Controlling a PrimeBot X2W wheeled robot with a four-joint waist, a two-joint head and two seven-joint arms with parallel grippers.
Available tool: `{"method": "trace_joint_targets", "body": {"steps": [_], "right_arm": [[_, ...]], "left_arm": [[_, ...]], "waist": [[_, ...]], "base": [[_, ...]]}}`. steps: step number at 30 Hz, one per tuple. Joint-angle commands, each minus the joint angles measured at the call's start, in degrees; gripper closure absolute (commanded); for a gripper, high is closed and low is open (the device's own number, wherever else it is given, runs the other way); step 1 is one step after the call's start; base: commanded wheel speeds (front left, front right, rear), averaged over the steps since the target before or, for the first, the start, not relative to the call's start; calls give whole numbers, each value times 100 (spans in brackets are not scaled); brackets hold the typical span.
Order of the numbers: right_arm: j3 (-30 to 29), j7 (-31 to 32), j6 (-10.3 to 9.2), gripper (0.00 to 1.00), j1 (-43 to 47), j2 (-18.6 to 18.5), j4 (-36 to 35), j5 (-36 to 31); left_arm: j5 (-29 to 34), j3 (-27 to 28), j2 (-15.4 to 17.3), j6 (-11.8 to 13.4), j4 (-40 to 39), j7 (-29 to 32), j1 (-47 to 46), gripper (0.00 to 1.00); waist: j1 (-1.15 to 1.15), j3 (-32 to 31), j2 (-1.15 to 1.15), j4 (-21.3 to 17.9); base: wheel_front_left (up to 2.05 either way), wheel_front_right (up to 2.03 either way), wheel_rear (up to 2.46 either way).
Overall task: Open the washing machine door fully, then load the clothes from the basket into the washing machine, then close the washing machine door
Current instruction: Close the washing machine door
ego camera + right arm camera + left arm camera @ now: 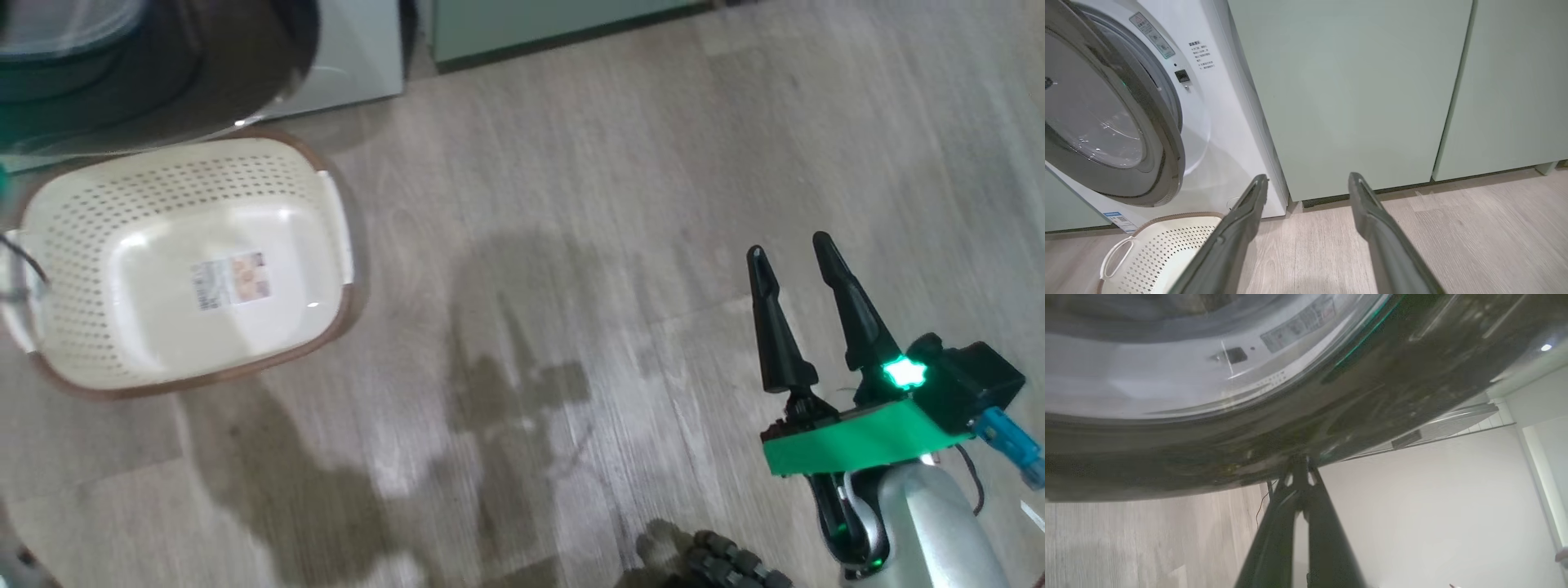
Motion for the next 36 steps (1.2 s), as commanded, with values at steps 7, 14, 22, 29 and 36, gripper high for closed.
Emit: {"method": "trace_joint_targets", "body": {"steps": [7, 14, 22, 29, 36], "right_arm": [[62, 2, 0, 0, -15, -52, -159, -164], [33, 142, 0, 0, -30, -52, -190, -295], [-52, 229, 0, 0, 66, -52, -179, -345], [-151, 319, 0, 0, 115, -52, -239, -428], [-330, 478, 0, 0, 208, -52, -401, -594]], "left_arm": [[-393, 460, -521, -168, -908, -36, 1262, 8], [-537, 852, -1305, -176, -1707, -316, 2298, 0], [-745, 956, -1554, -177, -1927, -1685, 3079, 0], [151, 199, -1557, -177, -2345, -3910, 3508, 0], [3081, -683, -1364, -178, -2721, -5923, 3745, 0]], "waist": [[0, -333, 0, 677], [0, -542, 0, 1087], [0, -811, 0, 1363], [0, -1075, 0, 1514], [0, -1388, 0, 1635]], "base": [[0, 0, 0], [0, 0, 0], [0, 0, 0], [0, 0, 0], [0, 0, 0]]}}
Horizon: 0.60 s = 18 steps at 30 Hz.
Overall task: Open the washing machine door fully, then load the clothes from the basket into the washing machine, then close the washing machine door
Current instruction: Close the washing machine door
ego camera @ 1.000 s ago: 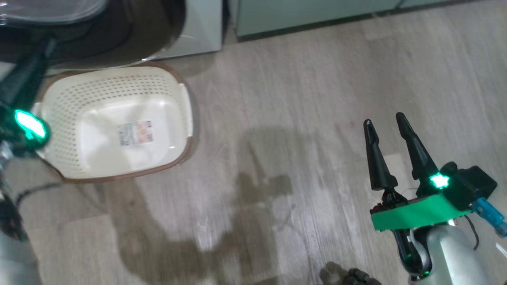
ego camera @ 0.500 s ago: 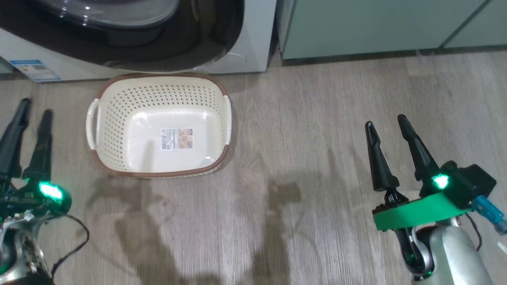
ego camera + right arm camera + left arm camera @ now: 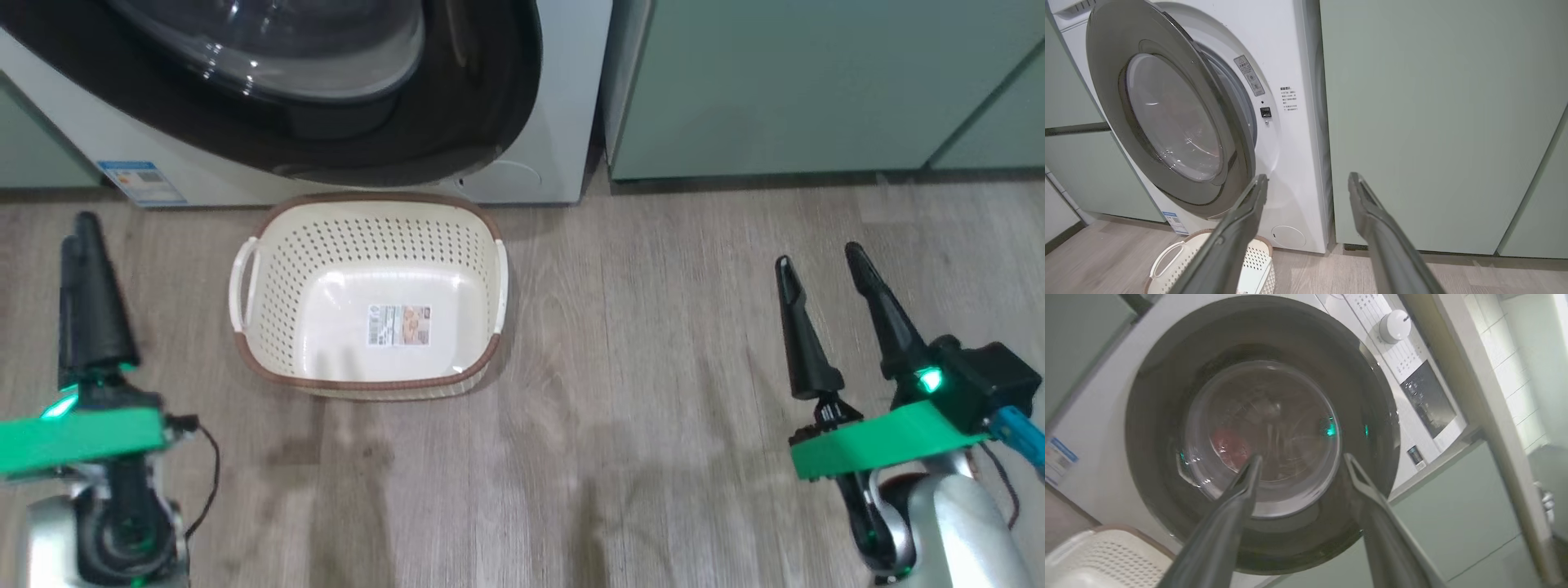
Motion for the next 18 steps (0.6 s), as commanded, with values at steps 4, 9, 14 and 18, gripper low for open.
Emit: {"method": "trace_joint_targets", "body": {"steps": [4, 9, 14, 18], "right_arm": [[6, 154, 0, 0, 131, -46, -321, -132], [-63, 261, 0, 0, 292, -46, -395, -213], [-131, 322, 0, 0, 449, -46, -412, -250], [-206, 359, 0, 0, 618, -46, -414, -246]], "left_arm": [[2170, -336, 494, 168, -183, -615, 88, 0], [3629, -762, 640, 517, -136, -740, 253, 0], [4294, -1034, 668, 678, -30, -770, 491, 0], [4707, -1177, 688, 787, 31, -786, 695, 0]], "waist": [[0, -256, 0, 109], [0, -448, 0, 153], [0, -598, 0, 176], [0, -735, 0, 190]], "base": [[0, 0, 0], [0, 0, 0], [0, 0, 0], [0, 0, 0]]}}
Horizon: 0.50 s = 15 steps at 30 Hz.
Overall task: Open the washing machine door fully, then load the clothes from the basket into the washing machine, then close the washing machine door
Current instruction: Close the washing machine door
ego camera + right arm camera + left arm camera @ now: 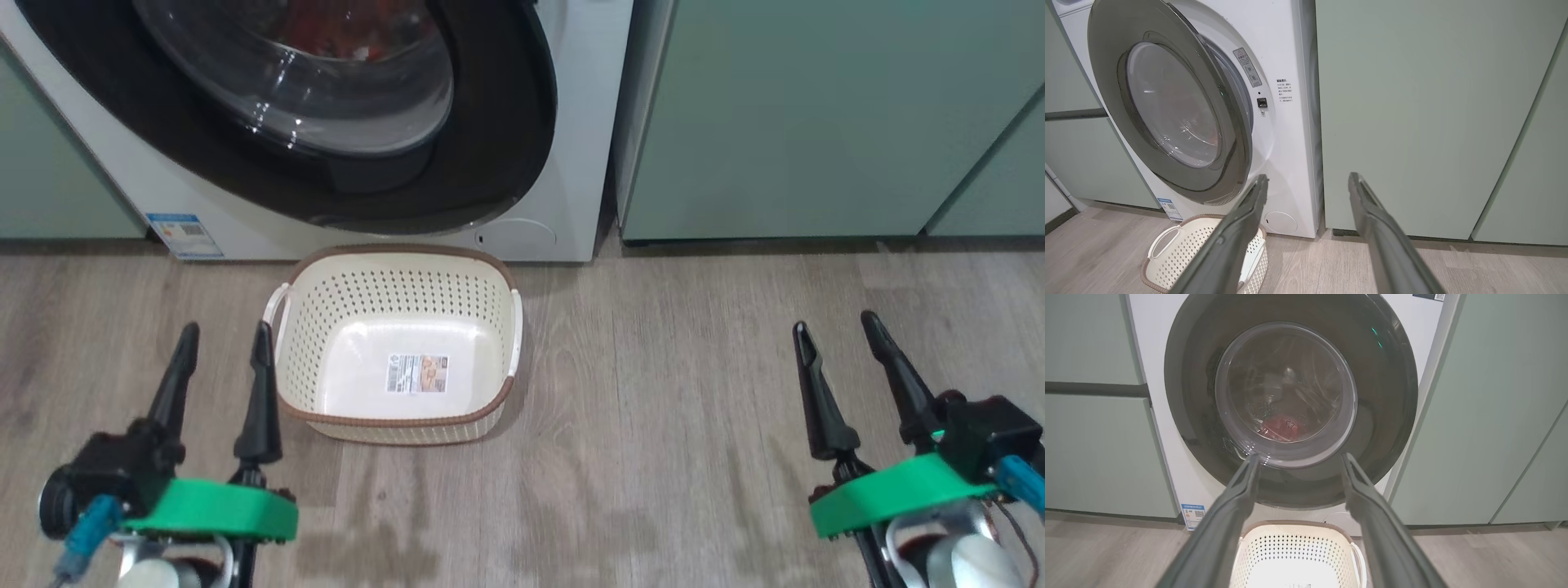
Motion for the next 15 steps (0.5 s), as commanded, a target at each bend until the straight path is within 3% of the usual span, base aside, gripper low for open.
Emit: {"method": "trace_joint_targets", "body": {"steps": [1, 15], "right_arm": [[94, 22, 0, 0, -57, -46, -210, -20], [7, 103, 0, 0, 276, -46, -175, 10]], "left_arm": [[130, 148, 142, 72, -146, -66, -139, 0], [604, -28, 192, 297, 90, -74, 208, 0]], "waist": [[0, -62, 0, 5], [0, -378, 0, -34]], "base": [[0, 0, 0], [0, 0, 0]]}}
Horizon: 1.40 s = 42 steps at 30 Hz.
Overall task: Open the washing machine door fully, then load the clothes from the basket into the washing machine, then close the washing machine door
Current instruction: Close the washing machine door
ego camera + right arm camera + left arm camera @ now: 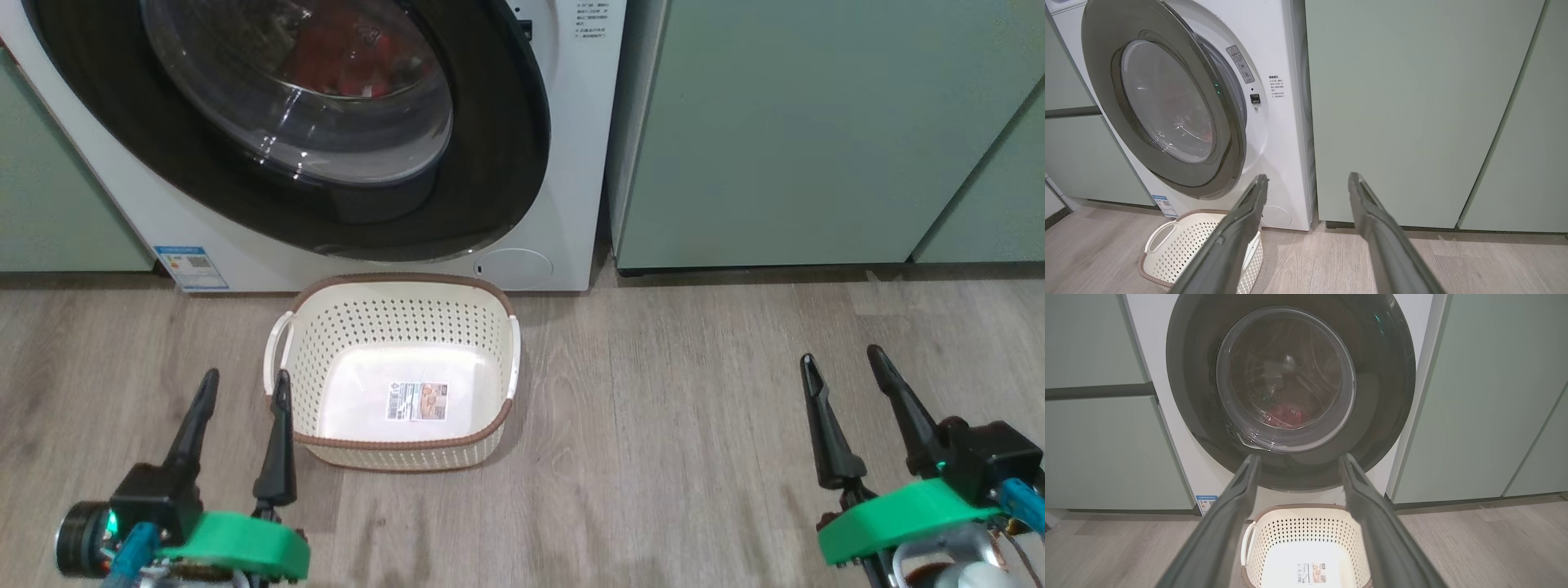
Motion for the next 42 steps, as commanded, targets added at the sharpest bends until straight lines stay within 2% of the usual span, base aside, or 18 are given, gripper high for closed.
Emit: {"method": "trace_joint_targets", "body": {"steps": [1, 32, 33, 34, 35, 42], "right_arm": [[114, 3, 0, 0, -74, -50, -173, 16], [106, -22, 0, 0, -79, -50, -200, 82], [98, -23, 0, 50, -84, -50, -201, 90], [89, -27, 0, 85, -90, -50, -202, 98], [82, -30, 0, 100, -93, -50, -202, 107], [41, -49, 0, 100, -137, -50, -208, 136]], "left_arm": [[53, 180, 101, 34, -147, -68, -130, 0], [12, 72, 125, 172, -129, -69, -116, 0], [9, 70, 127, 174, -129, -69, -121, 0], [8, 68, 131, 175, -128, -69, -129, 0], [5, 66, 132, 178, -129, -69, -135, 0], [10, 48, 154, 192, -152, -70, -202, 0]], "waist": [[0, -17, 0, 1], [0, 27, 0, 71], [0, 36, 0, 74], [0, 43, 0, 77], [0, 49, 0, 81], [0, 126, 0, 137]], "base": [[0, 0, 0], [0, 0, 0], [0, 0, 0], [0, 0, 0], [0, 0, 0], [0, 0, 0]]}}
